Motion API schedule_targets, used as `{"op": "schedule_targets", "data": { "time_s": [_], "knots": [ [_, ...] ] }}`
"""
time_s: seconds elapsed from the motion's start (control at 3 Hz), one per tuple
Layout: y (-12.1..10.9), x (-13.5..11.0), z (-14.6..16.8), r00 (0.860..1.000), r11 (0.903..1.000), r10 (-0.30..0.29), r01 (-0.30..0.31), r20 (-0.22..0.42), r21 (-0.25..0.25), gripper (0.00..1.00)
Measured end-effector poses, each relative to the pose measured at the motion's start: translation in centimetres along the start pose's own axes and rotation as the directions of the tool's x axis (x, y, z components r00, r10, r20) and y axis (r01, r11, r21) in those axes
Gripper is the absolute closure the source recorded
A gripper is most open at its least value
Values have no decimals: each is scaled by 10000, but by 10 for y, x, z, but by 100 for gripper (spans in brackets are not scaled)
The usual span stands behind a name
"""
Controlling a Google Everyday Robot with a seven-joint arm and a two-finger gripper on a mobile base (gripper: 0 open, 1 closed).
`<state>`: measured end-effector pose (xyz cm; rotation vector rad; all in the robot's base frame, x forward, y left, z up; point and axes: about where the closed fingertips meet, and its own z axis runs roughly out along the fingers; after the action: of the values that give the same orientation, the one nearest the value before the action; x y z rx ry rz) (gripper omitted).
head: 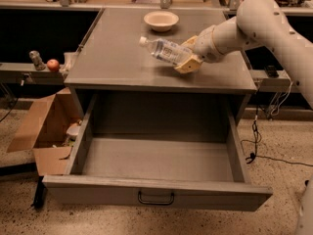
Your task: Pick blue plastic bottle from top drawer and place on counter
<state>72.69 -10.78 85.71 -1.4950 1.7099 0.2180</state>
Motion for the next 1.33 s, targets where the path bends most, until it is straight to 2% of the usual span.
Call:
{"op": "schedule_targets", "data": {
  "time_s": [0.33, 0.67, 1.33],
  "knots": [
    [-12, -3, 12, 9993, 9993, 366, -366, 40, -60, 85],
    [-19, -1, 21, 9976, 9976, 679, -678, 102, -162, 62],
    [-20, -1, 21, 9975, 9974, 698, -696, 113, -159, 15]
  ]
}}
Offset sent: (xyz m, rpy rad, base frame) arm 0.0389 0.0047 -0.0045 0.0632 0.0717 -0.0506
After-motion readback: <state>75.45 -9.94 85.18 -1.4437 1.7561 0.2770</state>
